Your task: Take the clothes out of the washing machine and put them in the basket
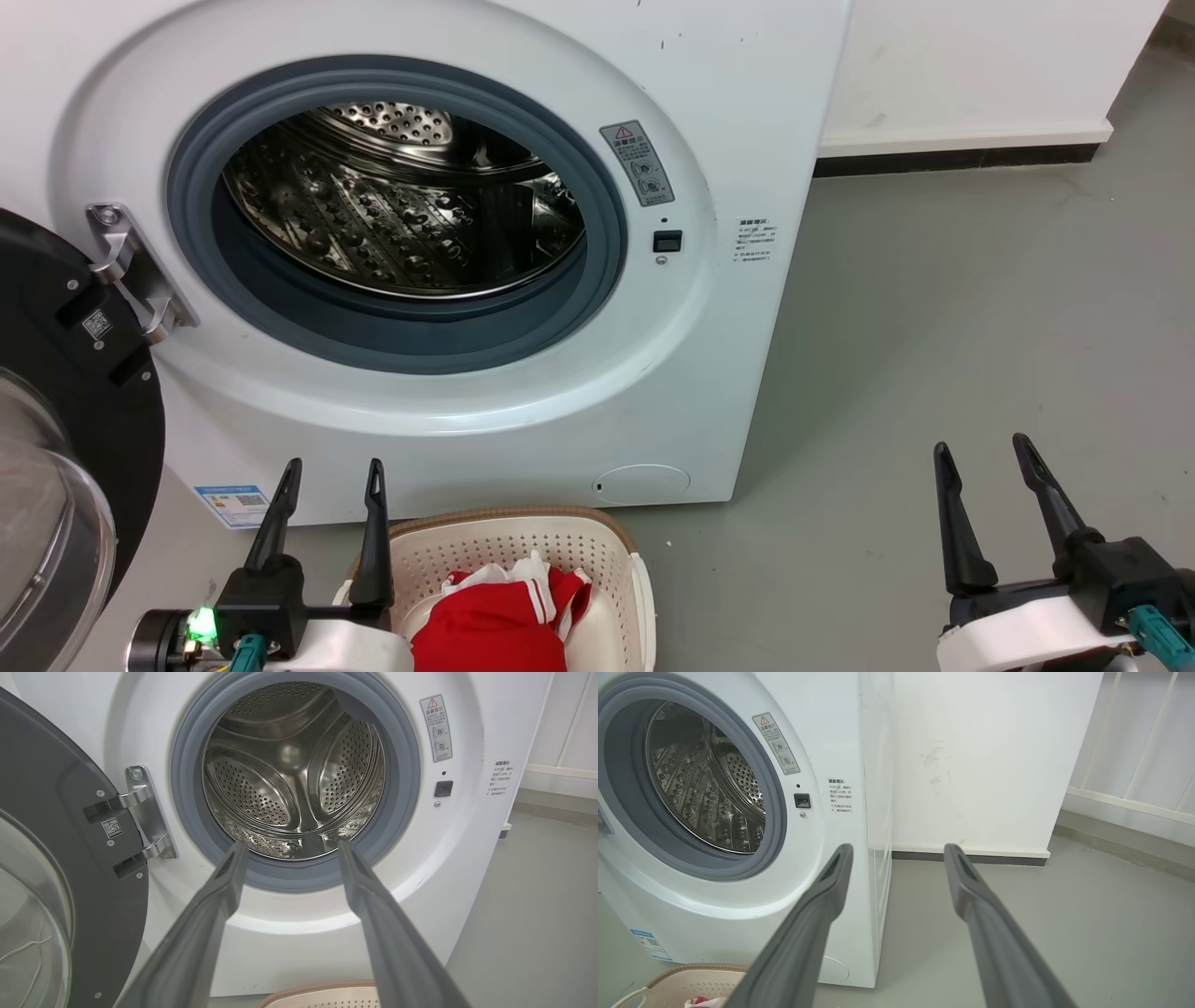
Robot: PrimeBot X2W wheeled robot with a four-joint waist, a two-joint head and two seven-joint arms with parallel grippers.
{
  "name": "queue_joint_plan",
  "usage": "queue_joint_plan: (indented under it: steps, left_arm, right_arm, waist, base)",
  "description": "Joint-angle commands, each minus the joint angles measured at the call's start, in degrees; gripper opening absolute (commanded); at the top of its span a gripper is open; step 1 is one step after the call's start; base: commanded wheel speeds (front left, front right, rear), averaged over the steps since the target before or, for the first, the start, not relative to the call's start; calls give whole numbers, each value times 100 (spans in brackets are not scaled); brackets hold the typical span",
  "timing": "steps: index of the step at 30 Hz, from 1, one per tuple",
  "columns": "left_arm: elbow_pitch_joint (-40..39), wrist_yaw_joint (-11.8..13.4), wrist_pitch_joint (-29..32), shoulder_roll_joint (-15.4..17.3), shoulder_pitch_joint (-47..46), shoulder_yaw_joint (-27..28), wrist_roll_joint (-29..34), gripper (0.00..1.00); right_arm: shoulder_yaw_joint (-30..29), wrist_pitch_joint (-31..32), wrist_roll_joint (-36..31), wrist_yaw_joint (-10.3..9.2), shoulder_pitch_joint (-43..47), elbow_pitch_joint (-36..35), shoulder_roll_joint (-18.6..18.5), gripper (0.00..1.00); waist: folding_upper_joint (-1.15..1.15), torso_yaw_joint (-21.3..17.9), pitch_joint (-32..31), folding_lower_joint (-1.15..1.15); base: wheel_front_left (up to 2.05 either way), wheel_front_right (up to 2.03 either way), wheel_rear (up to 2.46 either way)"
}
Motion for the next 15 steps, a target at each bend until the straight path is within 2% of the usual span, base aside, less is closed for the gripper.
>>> queue_joint_plan:
  steps: [1, 10, 11, 15]
  left_arm:
    - [21, -6, -15, -15, 58, 42, 25, 100]
    - [37, -98, -15, -70, -11, 126, -22, 100]
    - [36, -104, 0, -60, 13, 127, -23, 0]
    - [257, -104, 37, -64, 45, 133, -73, 0]
  right_arm:
    - [-2, -11, 34, -8, 15, 1, 5, 100]
    - [29, -11, 53, -8, -52, 14, 6, 100]
    - [23, 0, 42, -1, -7, 17, 0, 0]
    - [38, 9, 63, 0, 57, 198, 2, 0]
  waist:
    - [0, -29, -7, 0]
    - [0, -71, -9, 0]
    - [0, -72, -8, 0]
    - [0, -73, -8, 1]
  base:
    - [0, 0, 0]
    - [0, 0, 0]
    - [0, 0, 0]
    - [0, 0, 0]
